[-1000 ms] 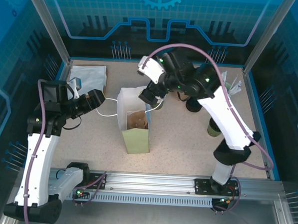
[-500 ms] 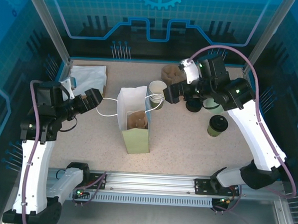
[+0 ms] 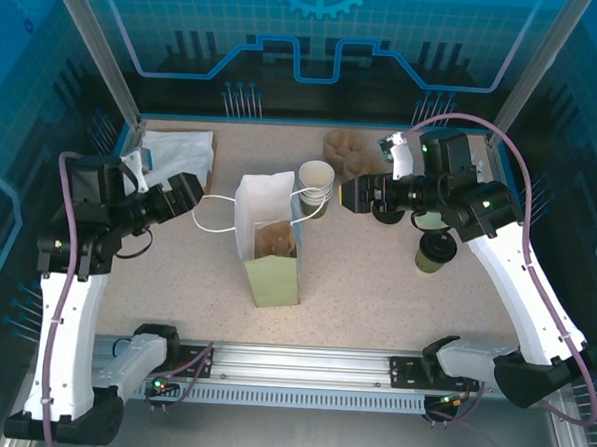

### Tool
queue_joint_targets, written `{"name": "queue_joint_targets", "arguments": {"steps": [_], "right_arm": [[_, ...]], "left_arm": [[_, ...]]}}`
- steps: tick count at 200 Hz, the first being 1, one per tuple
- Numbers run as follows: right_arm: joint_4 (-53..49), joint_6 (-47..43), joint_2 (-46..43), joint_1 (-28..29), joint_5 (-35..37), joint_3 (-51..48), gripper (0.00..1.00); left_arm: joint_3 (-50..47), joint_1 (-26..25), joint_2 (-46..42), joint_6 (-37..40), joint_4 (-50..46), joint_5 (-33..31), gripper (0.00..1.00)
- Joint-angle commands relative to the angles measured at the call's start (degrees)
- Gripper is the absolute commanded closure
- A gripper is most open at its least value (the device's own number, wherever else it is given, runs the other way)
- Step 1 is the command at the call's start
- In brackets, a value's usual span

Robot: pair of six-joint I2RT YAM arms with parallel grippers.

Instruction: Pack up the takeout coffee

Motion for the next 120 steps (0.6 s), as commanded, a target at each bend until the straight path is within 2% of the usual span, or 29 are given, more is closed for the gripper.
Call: {"name": "queue_joint_targets", "arguments": {"steps": [1,44,91,120], "right_arm": [[2.06,1.95,-0.34,-0.78,-2.72,-0.79,0.00],[3.54,4.69,0.00,-0.49,-4.55,-2.61,0.00],[4.89,7.27,-0.10,0.12,-5.05,-5.26,0.00],[6.88,9.71,0.27,2.28,-5.35,-7.06,0.00]], "left_arm": [[4.67,0.44,2.34,4.22,-3.44,2.12,0.09],[10.88,-1.44,7.89,7.81,-6.74,0.89,0.10],[21.60,-8.57,18.99,12.58,-12.63,-5.55,0.10],[27.10,-11.27,27.03,16.22,-15.04,-6.64,0.10]]}}
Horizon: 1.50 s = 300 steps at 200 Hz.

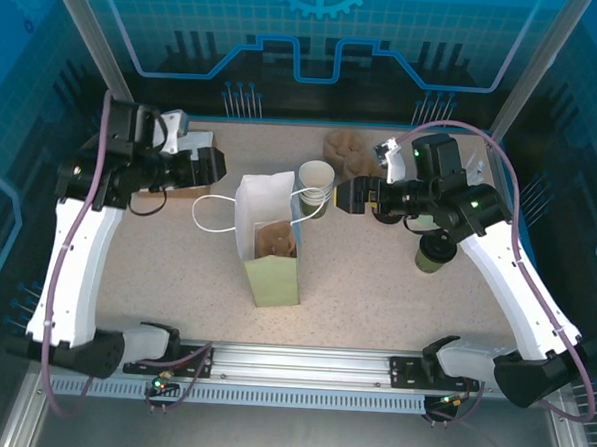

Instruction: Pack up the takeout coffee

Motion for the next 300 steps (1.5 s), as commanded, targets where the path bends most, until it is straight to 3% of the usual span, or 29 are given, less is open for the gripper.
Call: {"name": "queue_joint_targets", "arguments": {"steps": [1,80,124,157,197,228,260,300], "right_arm": [[2.68,3.16,0.25,2.09,-1.55,-1.59,0.00],[5.98,8.69,2.69,12.34,4.40,-4.24,0.04],[8.02,10.67,6.14,14.51,7.11,-2.53,0.30],[9.62,11.33,7.85,14.60,7.81,-1.51,0.43],[6.10,8.44,8.69,13.62,9.87,1.32,0.75],[3.93,5.89,8.77,10.98,9.20,2.44,0.93],[-1.83,0.66,11.02,8.48,8.85,6.58,0.93],[-2.61,-0.76,12.84,7.39,6.61,7.99,0.92]], "left_arm": [[4.63,-2.25,5.93,5.37,-4.68,-2.84,0.10],[9.49,-8.28,20.29,11.91,-6.51,1.10,0.10],[7.64,-8.49,21.14,12.03,-5.40,0.63,0.26],[5.85,-8.49,20.47,12.11,-5.28,-0.22,0.38],[2.85,-8.49,19.27,11.55,-4.58,-2.40,0.53],[1.72,-8.49,17.86,10.02,-3.81,-2.17,0.47],[3.12,-8.49,17.08,10.64,-1.86,0.43,0.23],[4.53,-8.49,20.01,13.79,-1.76,4.28,0.15]]}}
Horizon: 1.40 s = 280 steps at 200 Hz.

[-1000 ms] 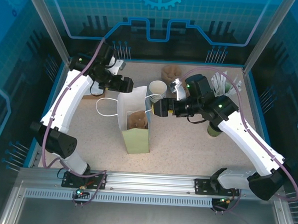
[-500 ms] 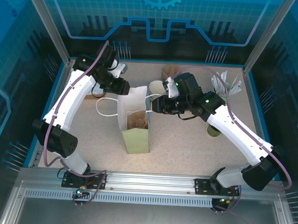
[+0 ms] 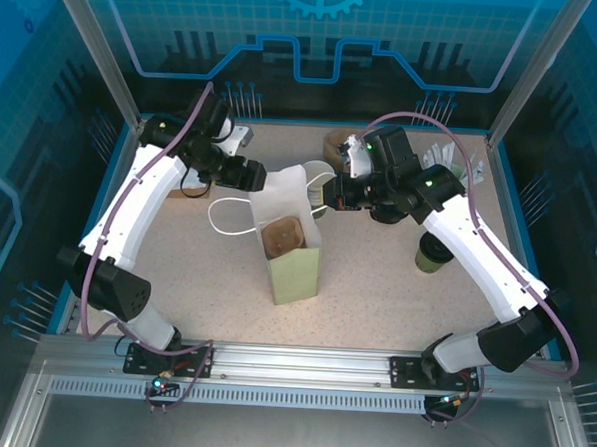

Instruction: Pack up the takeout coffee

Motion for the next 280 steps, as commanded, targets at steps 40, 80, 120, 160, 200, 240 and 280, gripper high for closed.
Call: {"name": "queue_joint_targets", "arguments": {"steps": [40,80,120,160,200,240,280], "right_arm": [[-2.57,-2.50,1.98,-0.54,-2.49,2.21,0.91],[-5.51,-3.67,2.34,-0.58,1.64,3.54,0.90],[-9.86,-5.56,2.69,-0.89,9.10,6.47,0.88],[-11.07,-7.29,2.31,-0.59,8.46,10.58,0.65],[-18.53,-7.76,1.88,2.75,16.62,19.04,0.49],[-24.17,-8.08,2.62,10.67,24.58,28.33,0.56],[-21.31,-5.80,6.97,18.17,20.70,28.36,0.79]], "left_arm": [[3.36,-0.27,5.07,5.40,1.02,5.72,0.16],[5.35,-0.52,7.85,6.60,2.62,5.53,0.39],[7.56,-1.91,7.33,5.42,2.38,1.61,0.85],[7.08,-3.91,3.97,-0.87,1.77,-1.43,1.00],[5.17,-5.09,2.92,-8.23,-0.33,-3.72,1.00],[4.37,-5.53,1.97,-11.36,-1.04,-4.50,1.00],[4.28,-6.67,1.53,-13.25,-1.61,-5.12,0.98]]}}
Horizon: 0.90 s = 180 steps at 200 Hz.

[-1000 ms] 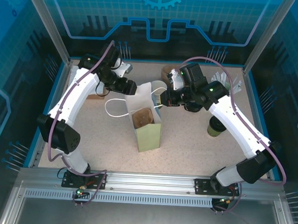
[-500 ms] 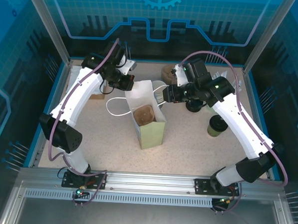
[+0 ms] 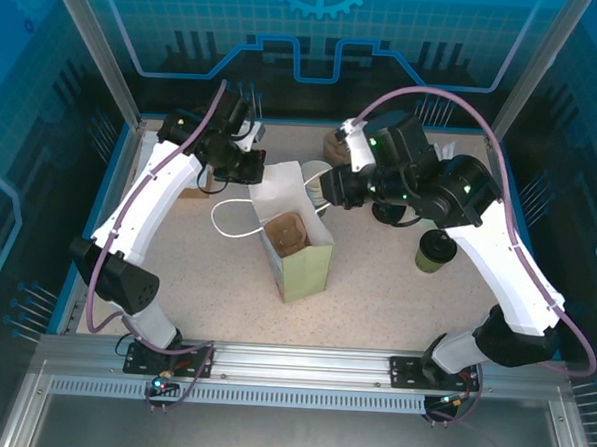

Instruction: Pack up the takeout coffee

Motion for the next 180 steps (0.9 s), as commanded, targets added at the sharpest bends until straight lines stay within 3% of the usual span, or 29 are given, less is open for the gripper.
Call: {"name": "queue_joint_targets", "arguments": {"steps": [1,41,87,133,180], "right_arm": [[-0.63,1.36,4.02,3.75,-0.34,-0.32,0.80],[0.46,1.68,11.31,6.83,3.41,-0.67,0.89],[-3.68,0.50,18.66,8.05,7.13,0.34,0.89],[-3.87,-0.99,19.80,8.06,13.54,-4.67,0.89],[-8.46,-2.93,21.43,7.89,24.70,-5.61,0.87]], "left_arm": [[-0.66,-1.26,-2.01,-2.91,-1.90,-0.85,0.98],[-2.43,-1.91,-2.88,-4.09,-0.88,-0.09,0.98],[-5.41,-2.01,-4.19,-5.07,0.67,0.74,0.97],[-8.26,-2.00,-5.49,-4.93,2.18,0.56,0.97],[-9.29,-2.01,-7.08,-3.71,3.85,1.24,0.98]]}}
